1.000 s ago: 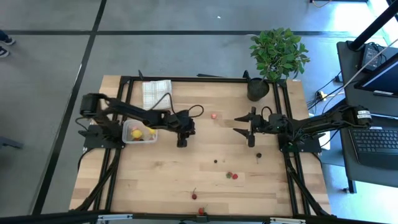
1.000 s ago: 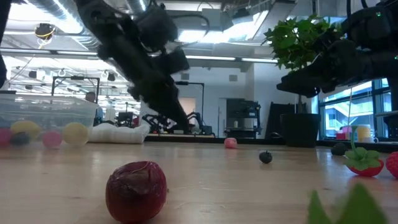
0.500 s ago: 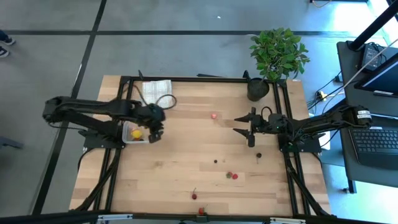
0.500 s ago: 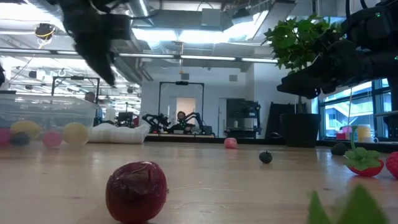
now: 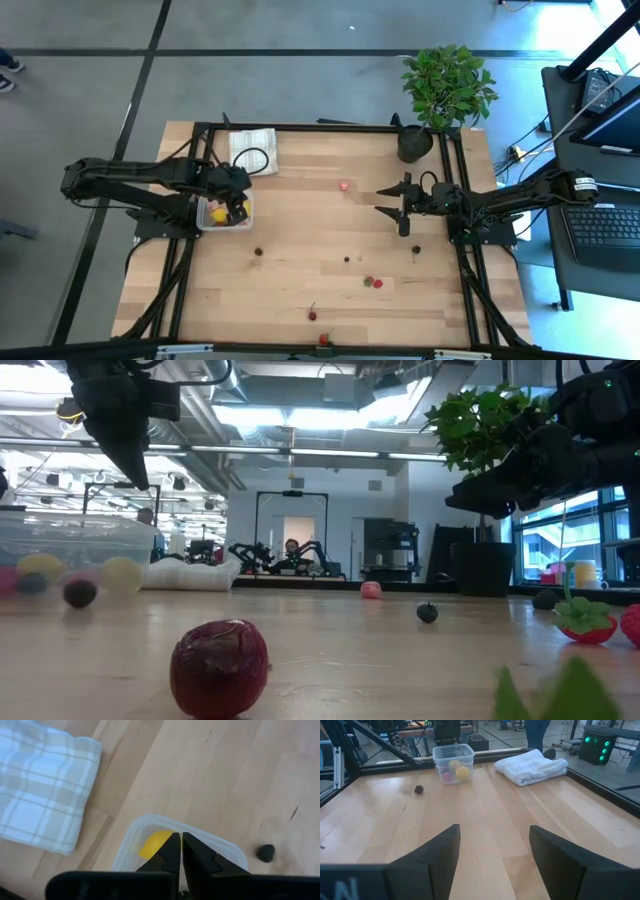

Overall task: Pick and placing Produce into tupperware
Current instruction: Put the left black berry into the transparent bin

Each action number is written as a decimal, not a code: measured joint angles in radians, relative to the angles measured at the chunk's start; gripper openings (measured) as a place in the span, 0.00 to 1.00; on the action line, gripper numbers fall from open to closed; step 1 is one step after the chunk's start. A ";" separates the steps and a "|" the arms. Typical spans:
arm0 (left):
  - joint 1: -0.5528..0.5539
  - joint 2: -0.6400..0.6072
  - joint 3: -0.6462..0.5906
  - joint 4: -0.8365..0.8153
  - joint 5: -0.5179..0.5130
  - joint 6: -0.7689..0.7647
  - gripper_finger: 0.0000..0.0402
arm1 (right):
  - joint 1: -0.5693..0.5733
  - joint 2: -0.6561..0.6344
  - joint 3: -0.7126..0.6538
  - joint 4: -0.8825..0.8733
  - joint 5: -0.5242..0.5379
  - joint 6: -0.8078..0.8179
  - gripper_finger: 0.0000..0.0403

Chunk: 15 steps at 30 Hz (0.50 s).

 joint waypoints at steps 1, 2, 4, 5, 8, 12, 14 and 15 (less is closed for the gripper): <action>0.000 0.000 0.000 0.000 0.004 0.000 0.04 | 0.000 0.000 0.000 0.000 0.000 0.000 0.60; 0.000 0.000 0.000 0.000 0.016 0.000 0.05 | 0.000 0.000 0.000 0.000 0.000 0.000 0.60; 0.000 0.000 0.000 0.000 0.031 0.000 0.06 | 0.000 0.000 0.000 0.000 0.000 0.000 0.60; 0.000 0.000 0.000 0.000 0.047 0.000 0.07 | 0.000 0.000 0.000 0.000 0.000 0.000 0.60; -0.004 0.000 0.000 0.002 0.142 -0.017 0.08 | 0.000 0.000 0.000 0.000 0.000 0.000 0.60; -0.041 0.000 0.000 0.025 0.236 -0.051 0.10 | 0.000 0.000 0.000 0.000 0.000 -0.001 0.60; -0.075 0.000 0.000 0.036 0.248 -0.052 0.11 | 0.000 0.000 0.000 0.000 0.000 -0.001 0.60; -0.091 0.000 0.000 0.044 0.248 -0.053 0.12 | 0.000 0.000 0.000 0.000 0.000 -0.001 0.60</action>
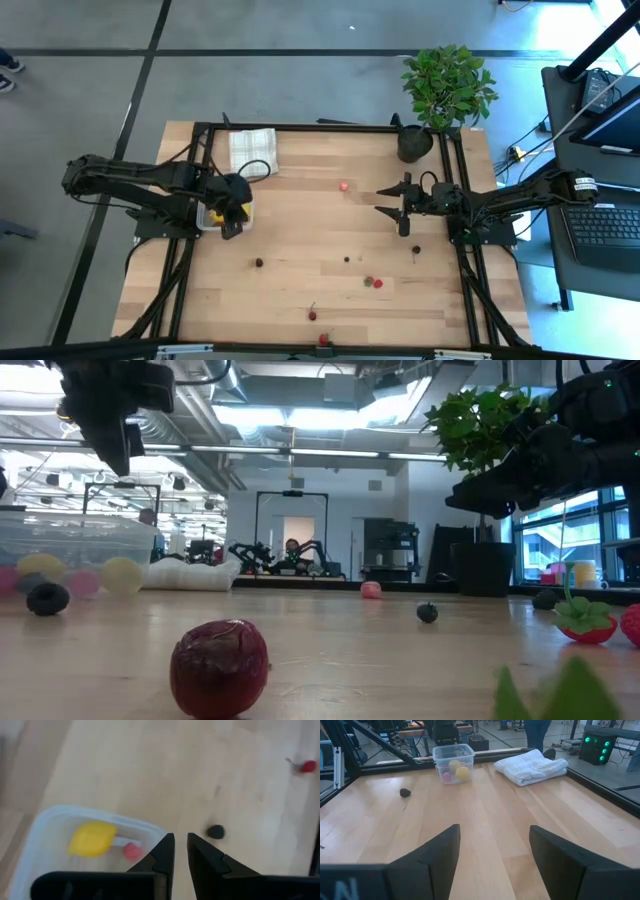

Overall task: Pick and placing Produce into tupperware
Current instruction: Put the left black berry into the transparent bin

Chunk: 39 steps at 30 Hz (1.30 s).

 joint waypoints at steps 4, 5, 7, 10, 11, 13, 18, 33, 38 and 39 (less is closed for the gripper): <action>-0.057 0.005 0.000 0.030 -0.001 -0.059 0.18 | 0.000 0.000 0.000 0.000 0.000 0.000 0.60; -0.070 0.004 0.000 0.028 -0.001 -0.079 0.20 | 0.000 0.000 0.000 0.000 0.000 0.000 0.60; -0.097 0.014 0.000 0.028 -0.001 -0.112 0.25 | 0.000 0.000 0.000 0.000 0.000 0.000 0.60; -0.133 0.029 0.001 0.035 -0.001 -0.171 0.34 | 0.000 0.000 0.000 0.000 0.000 0.001 0.60; -0.145 0.042 0.001 0.051 -0.004 -0.188 0.37 | 0.000 0.000 0.000 0.000 0.000 0.000 0.60; -0.172 0.071 0.001 0.105 -0.012 -0.198 0.43 | 0.000 0.000 0.000 0.000 0.000 0.000 0.60; -0.239 0.139 0.002 0.189 -0.013 -0.202 0.52 | 0.000 0.000 0.000 0.004 0.000 -0.002 0.60; -0.429 0.441 0.258 0.009 -0.207 -0.200 0.55 | 0.000 0.000 0.001 0.009 0.001 -0.003 0.60; -0.458 0.513 0.271 0.014 -0.192 -0.261 0.54 | 0.000 0.000 0.001 0.009 0.001 -0.003 0.60; -0.464 0.525 0.271 0.014 -0.190 -0.280 0.54 | 0.000 0.000 0.001 0.009 0.001 -0.003 0.60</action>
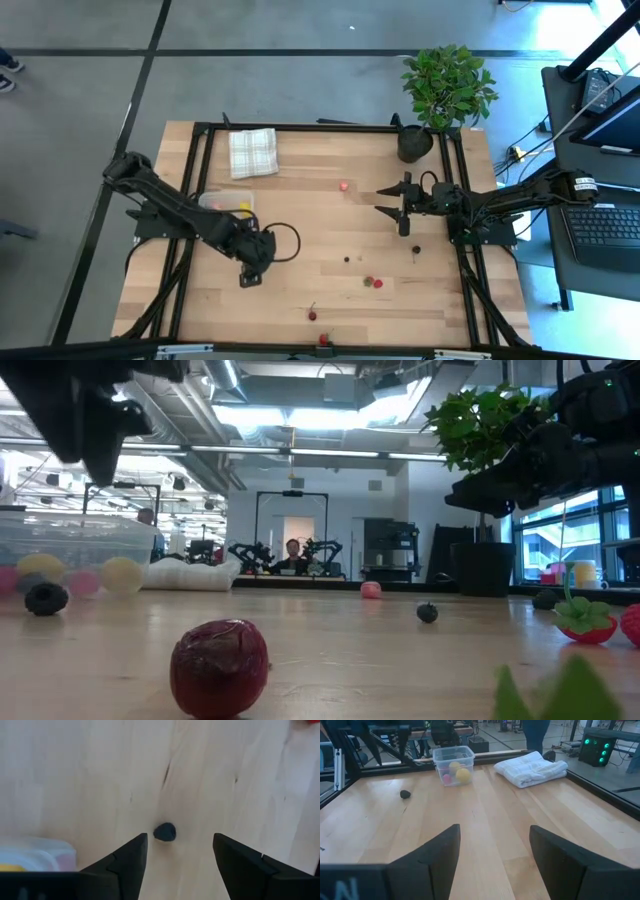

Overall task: Pick and placing Produce into tupperware
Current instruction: Put the left black berry into the transparent bin

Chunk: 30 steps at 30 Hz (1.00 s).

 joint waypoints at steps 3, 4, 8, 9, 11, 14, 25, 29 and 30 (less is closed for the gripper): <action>-0.021 0.033 0.000 0.002 0.002 -0.030 0.54 | 0.000 0.000 0.000 -0.001 0.000 0.002 0.60; -0.026 0.044 0.000 0.003 0.002 -0.031 0.54 | 0.000 0.000 0.000 -0.001 0.000 0.003 0.60; -0.039 0.080 0.000 0.007 0.002 -0.032 0.55 | 0.000 0.000 0.000 -0.002 0.000 0.003 0.60; -0.039 0.089 0.000 0.009 0.002 -0.032 0.54 | 0.000 0.000 0.000 -0.002 0.000 0.003 0.60; -0.039 0.107 0.000 0.009 -0.002 -0.032 0.54 | 0.000 0.000 0.000 -0.002 0.000 0.003 0.60; -0.039 0.144 0.000 0.009 -0.019 -0.032 0.54 | 0.000 0.000 0.000 -0.002 0.000 0.003 0.60; -0.039 0.260 0.000 0.041 -0.015 -0.035 0.52 | 0.000 0.000 0.000 -0.010 0.000 0.004 0.60; -0.039 0.262 0.000 0.041 -0.017 -0.055 0.50 | 0.000 0.000 0.000 -0.010 0.000 0.004 0.60; -0.043 0.262 0.000 0.041 -0.025 -0.055 0.50 | 0.000 0.000 0.000 -0.010 0.000 0.004 0.60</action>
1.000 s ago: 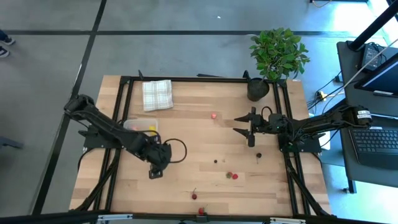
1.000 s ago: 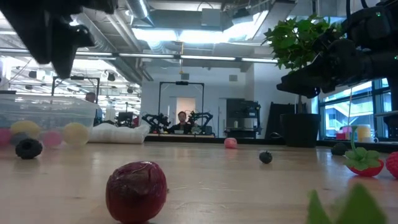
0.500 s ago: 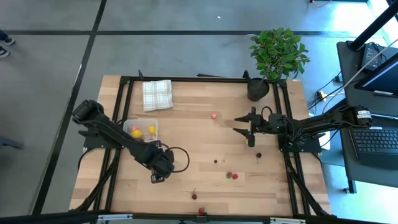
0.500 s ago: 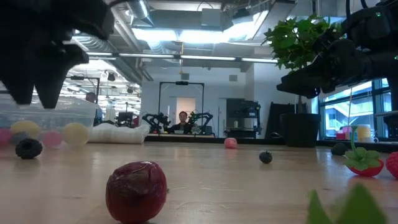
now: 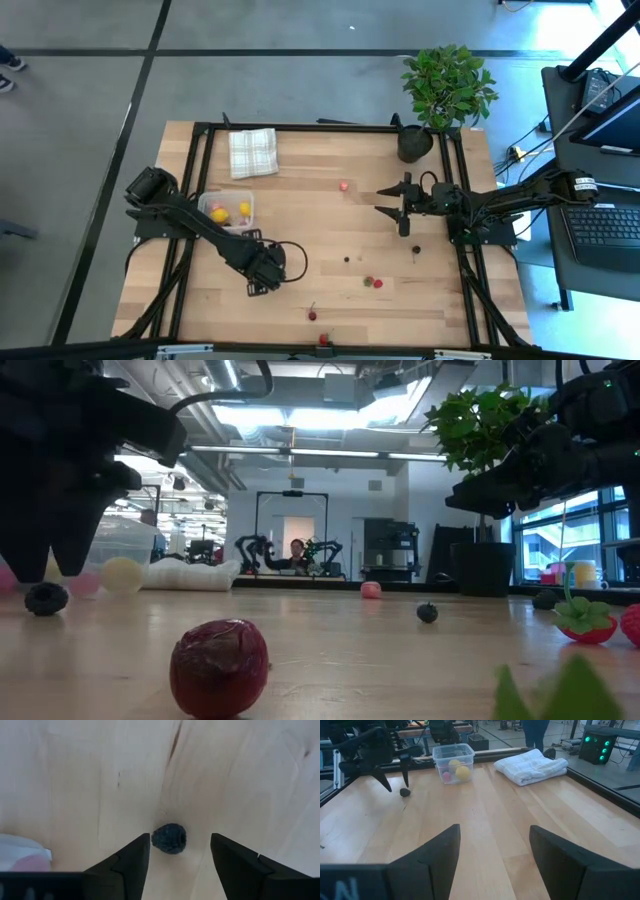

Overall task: Pick and placing Produce into tupperware
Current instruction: Put the left black berry into the transparent bin

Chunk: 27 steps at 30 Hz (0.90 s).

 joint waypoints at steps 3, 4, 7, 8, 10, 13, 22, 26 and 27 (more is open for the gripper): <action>-0.011 0.000 -0.008 0.004 -0.028 -0.001 0.49 | 0.000 0.000 0.000 0.000 0.000 0.000 0.60; -0.013 0.000 -0.016 0.002 -0.029 -0.007 0.49 | 0.000 0.000 0.000 0.000 0.000 0.000 0.60; -0.019 0.000 -0.040 0.009 -0.030 -0.035 0.48 | 0.000 0.000 0.000 0.000 0.000 -0.001 0.60; -0.021 0.000 -0.045 0.015 -0.031 -0.038 0.47 | 0.000 0.000 0.000 0.000 0.000 -0.001 0.60; -0.025 0.000 -0.049 0.016 -0.043 -0.040 0.46 | 0.000 0.000 0.000 0.000 0.000 -0.001 0.60; -0.028 0.000 -0.049 0.015 -0.065 -0.031 0.46 | 0.000 0.000 0.000 0.001 0.000 -0.002 0.60; -0.028 0.000 -0.049 0.030 -0.096 -0.026 0.43 | 0.000 0.000 0.000 0.001 0.000 -0.004 0.60; -0.028 0.000 -0.079 0.077 -0.098 -0.030 0.41 | 0.000 0.000 0.000 0.001 0.000 -0.004 0.60; -0.028 0.000 -0.090 0.094 -0.098 -0.032 0.40 | 0.000 0.000 0.000 0.001 0.000 -0.004 0.60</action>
